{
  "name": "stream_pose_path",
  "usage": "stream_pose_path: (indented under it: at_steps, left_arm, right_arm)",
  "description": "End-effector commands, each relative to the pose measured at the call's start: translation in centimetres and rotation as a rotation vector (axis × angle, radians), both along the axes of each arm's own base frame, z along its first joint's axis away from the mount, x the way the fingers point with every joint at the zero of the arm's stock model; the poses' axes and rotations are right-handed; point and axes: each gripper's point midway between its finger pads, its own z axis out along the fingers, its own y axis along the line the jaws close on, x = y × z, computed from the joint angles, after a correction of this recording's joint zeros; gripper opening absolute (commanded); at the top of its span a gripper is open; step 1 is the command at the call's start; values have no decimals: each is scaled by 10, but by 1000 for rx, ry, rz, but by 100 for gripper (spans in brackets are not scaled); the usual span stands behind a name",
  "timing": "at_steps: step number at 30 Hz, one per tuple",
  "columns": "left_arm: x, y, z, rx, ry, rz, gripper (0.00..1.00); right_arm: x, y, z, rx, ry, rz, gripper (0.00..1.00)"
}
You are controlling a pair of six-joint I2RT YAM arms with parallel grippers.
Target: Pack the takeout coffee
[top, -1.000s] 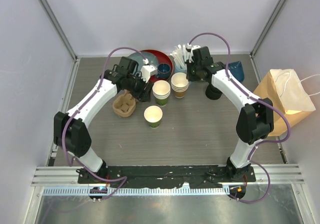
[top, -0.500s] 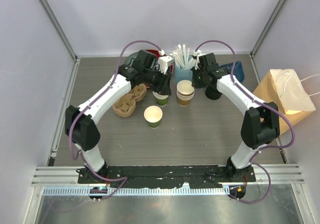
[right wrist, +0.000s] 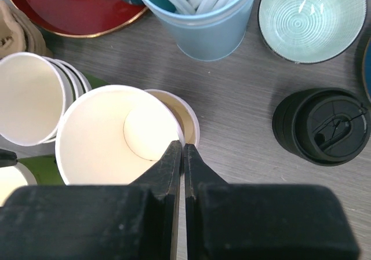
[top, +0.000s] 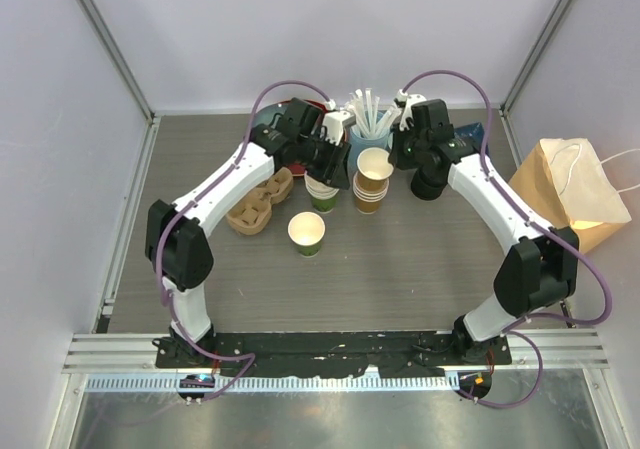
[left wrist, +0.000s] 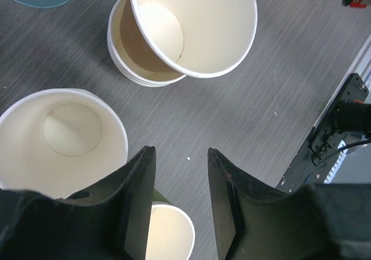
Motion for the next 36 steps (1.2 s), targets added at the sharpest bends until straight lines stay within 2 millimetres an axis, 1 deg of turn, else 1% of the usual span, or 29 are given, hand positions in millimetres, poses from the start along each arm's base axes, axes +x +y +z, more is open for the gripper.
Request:
stream_pose_path:
  at_steps: [1, 3, 4, 5, 6, 7, 8, 9, 11, 12, 13, 14, 15, 16, 17, 18, 19, 20, 21, 22, 23, 24, 25, 26, 28, 32, 34, 35, 36]
  left_arm:
    - [-7, 11, 64, -53, -147, -28, 46]
    - [-9, 17, 77, -61, -176, -32, 46]
    - [-10, 24, 80, -51, -190, -33, 47]
    - [-12, 30, 90, -56, -214, -30, 48]
    - [-13, 35, 93, -53, -224, -26, 48]
    - [-10, 45, 95, -46, -224, -2, 49]
    - [-9, 56, 99, -27, -265, 2, 50]
    - [-2, 70, 101, -19, -277, 36, 51]
    - [1, 91, 102, -11, -289, 78, 53]
    - [10, 110, 103, -6, -294, 128, 53]
    - [11, 121, 96, 3, -279, 153, 54]
    - [13, 131, 93, 8, -274, 174, 55]
    - [16, 148, 96, 2, -279, 213, 55]
    - [16, 157, 87, 9, -260, 228, 55]
    - [16, 164, 83, 6, -249, 242, 55]
    - [17, 178, 84, 1, -250, 269, 55]
    - [15, 184, 74, 8, -231, 279, 55]
    - [15, 190, 70, 11, -225, 291, 55]
    - [15, 200, 69, 10, -226, 315, 55]
    - [13, 205, 59, 16, -209, 324, 55]
    - [13, 208, 57, 18, -208, 330, 55]
    - [12, 213, 54, 23, -209, 338, 55]
    - [9, 215, 46, 29, -191, 340, 55]
    - [9, 217, 44, 33, -190, 343, 55]
    - [7, 219, 40, 39, -186, 342, 55]
    - [7, 225, 40, 43, -190, 352, 55]
    - [8, 225, 41, 40, -195, 354, 55]
    - [8, 225, 41, 37, -198, 354, 55]
    - [9, 225, 42, 36, -202, 354, 55]
  right_arm:
    - [-1, -4, 95, 60, -207, -8, 1]
    - [-11, -4, 115, 79, -243, 2, 1]
    - [-22, -6, 132, 97, -282, 7, 1]
    - [-29, -2, 137, 109, -291, 27, 1]
    - [-35, -1, 141, 116, -302, 38, 1]
    - [-43, 1, 138, 121, -295, 47, 1]
    - [-52, 3, 143, 129, -305, 59, 1]
    - [-62, 11, 136, 126, -280, 86, 1]
    - [-74, 18, 115, 102, -220, 113, 1]
    - [-84, 28, 100, 74, -179, 140, 1]
    - [-90, 31, 81, 45, -136, 151, 1]
    - [-94, 36, 66, 21, -100, 167, 1]
    - [-103, 44, 54, -3, -75, 204, 1]
    - [-108, 47, 37, -25, -38, 218, 1]
    - [-112, 49, 27, -39, -21, 231, 1]
    - [-110, 52, 21, -38, -15, 230, 1]
    - [-113, 51, 8, -49, 10, 229, 1]
    - [-112, 52, 3, -49, 16, 228, 1]
    - [-109, 54, 0, -45, 9, 228, 1]
    - [-110, 54, -9, -47, 20, 228, 1]
    - [-109, 56, -14, -40, 22, 230, 1]
    - [-107, 59, -24, -34, 24, 235, 1]
    - [-105, 59, -30, -42, 26, 228, 1]
    - [-102, 60, -33, -44, 24, 224, 1]
    - [-101, 61, -49, -63, 50, 229, 1]
    - [-98, 63, -59, -70, 60, 230, 1]
    - [-100, 62, -67, -74, 68, 230, 1]
    - [-98, 63, -66, -66, 50, 232, 1]
    - [-97, 56, -72, -92, 48, 207, 1]
